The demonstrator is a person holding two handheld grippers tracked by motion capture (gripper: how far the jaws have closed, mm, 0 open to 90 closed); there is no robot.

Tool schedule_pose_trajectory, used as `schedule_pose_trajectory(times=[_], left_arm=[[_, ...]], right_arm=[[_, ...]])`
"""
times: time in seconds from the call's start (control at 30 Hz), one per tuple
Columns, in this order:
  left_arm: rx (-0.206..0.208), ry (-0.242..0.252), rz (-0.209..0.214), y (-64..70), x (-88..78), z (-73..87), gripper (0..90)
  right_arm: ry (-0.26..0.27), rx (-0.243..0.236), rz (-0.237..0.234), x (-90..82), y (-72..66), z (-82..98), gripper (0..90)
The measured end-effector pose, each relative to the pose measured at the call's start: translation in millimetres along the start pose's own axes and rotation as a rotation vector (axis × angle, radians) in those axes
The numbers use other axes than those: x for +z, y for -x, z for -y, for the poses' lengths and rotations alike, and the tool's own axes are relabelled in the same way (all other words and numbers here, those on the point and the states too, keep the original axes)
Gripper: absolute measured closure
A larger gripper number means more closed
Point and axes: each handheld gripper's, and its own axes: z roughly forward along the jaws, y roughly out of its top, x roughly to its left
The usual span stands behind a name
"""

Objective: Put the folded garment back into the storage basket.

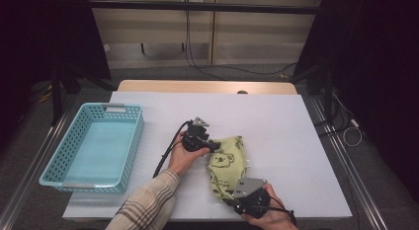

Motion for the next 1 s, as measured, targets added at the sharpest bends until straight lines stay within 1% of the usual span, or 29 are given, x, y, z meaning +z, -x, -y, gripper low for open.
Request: schedule_pose_trajectory(times=[0.03,0.07,0.1,0.13,0.17,0.23,0.27,0.33,0.37,0.4,0.5,0.57,0.6,0.67,0.73,0.77,0.83,0.87,0.9,0.93,1.0], left_arm=[[-0.004,0.004,0.001,-0.3,-2.0,0.3,36.5],[-0.023,0.008,0.011,-2.0,-6.2,0.1,34.1],[-0.034,0.010,0.020,-3.5,-9.1,0.1,34.1],[-0.039,0.022,0.014,-4.8,-12.4,0.2,33.1],[-0.035,0.018,0.015,-5.4,-15.9,-0.2,32.2],[-0.011,0.005,0.003,-4.3,-18.2,-0.7,33.6],[-0.018,0.010,0.010,-2.8,-15.3,0.1,35.1],[-0.018,-0.009,0.014,-0.5,-10.1,0.9,36.1],[-0.012,-0.018,0.014,0.7,-6.7,1.6,36.6],[-0.022,-0.017,0.017,1.8,-3.3,2.9,37.4],[-0.018,-0.010,0.017,0.9,-2.1,3.3,38.9],[0.006,-0.017,0.022,0.7,-2.3,3.5,40.1],[0.019,-0.014,0.014,2.0,-1.4,3.4,41.0],[0.033,-0.016,0.013,4.4,-0.1,3.3,43.9],[0.031,-0.019,0.017,5.4,-0.2,3.2,46.0],[0.033,-0.016,0.025,5.7,0.3,3.3,48.0],[0.039,-0.023,0.028,6.2,0.4,2.5,50.0],[0.027,-0.030,0.031,7.0,0.3,2.1,51.5],[0.022,-0.030,0.030,7.3,0.7,1.9,52.3],[0.028,-0.034,0.031,7.4,0.9,1.3,55.3],[0.013,-0.040,0.035,8.1,1.1,1.1,56.4]], right_arm=[[0.002,-0.007,-0.001,0.2,0.3,0.1,74.2],[0.001,-0.003,-0.001,0.0,0.1,0.3,74.1],[0.001,-0.003,-0.001,0.0,0.1,0.3,74.1],[0.001,-0.003,-0.002,0.1,0.2,0.3,74.1],[0.006,-0.011,-0.002,0.5,0.6,0.2,74.1],[0.005,-0.011,-0.002,0.5,0.7,0.1,74.0],[0.001,-0.006,0.000,0.3,0.4,0.0,74.0],[0.000,-0.005,0.000,0.4,0.3,0.0,74.0],[0.003,-0.012,-0.001,0.7,0.5,-0.1,74.0],[0.004,-0.008,-0.003,0.6,0.2,-0.1,74.0],[0.002,-0.009,0.001,0.4,-0.2,0.2,73.9],[0.003,-0.012,0.000,0.5,0.0,0.1,73.9],[0.003,-0.014,-0.001,0.7,0.2,0.1,73.9],[0.003,-0.010,-0.002,0.9,0.2,-0.1,73.8],[0.004,-0.007,-0.001,1.4,0.6,-0.1,73.8],[0.004,-0.007,0.000,1.5,0.5,-0.1,73.7],[0.004,-0.006,0.000,1.5,0.5,-0.2,73.7],[0.003,-0.001,-0.001,1.5,0.3,-0.3,73.7],[0.003,-0.001,-0.002,1.5,0.3,-0.3,73.7],[0.005,-0.006,-0.001,1.8,0.6,-0.4,73.7],[0.004,-0.006,-0.002,1.8,0.5,-0.4,73.6]])
